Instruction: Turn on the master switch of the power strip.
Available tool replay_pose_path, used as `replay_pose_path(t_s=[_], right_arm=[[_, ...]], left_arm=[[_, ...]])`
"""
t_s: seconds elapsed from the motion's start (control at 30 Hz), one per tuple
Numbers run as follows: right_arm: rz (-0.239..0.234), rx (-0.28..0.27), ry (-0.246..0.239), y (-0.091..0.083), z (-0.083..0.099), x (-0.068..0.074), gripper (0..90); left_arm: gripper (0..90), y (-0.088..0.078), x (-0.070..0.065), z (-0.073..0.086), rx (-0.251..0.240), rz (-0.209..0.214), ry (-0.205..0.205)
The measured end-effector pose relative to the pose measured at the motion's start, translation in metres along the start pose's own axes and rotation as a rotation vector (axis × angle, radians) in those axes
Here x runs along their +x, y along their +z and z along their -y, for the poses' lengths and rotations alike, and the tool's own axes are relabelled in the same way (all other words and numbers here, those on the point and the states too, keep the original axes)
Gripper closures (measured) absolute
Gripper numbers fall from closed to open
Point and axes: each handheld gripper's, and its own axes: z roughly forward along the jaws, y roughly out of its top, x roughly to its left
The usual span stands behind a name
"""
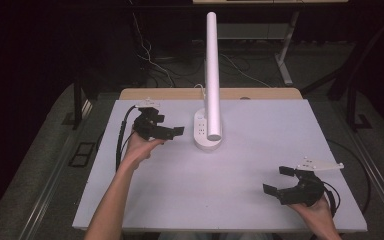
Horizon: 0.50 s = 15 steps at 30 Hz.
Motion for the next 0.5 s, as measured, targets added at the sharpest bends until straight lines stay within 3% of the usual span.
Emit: replay_pose_path(t_s=[0.5], right_arm=[[0.000, 0.005, 0.000, 0.001, 0.000, 0.000, 0.3]], left_arm=[[0.0, -0.024, -0.015, 0.037, -0.031, 0.037, -0.015]])
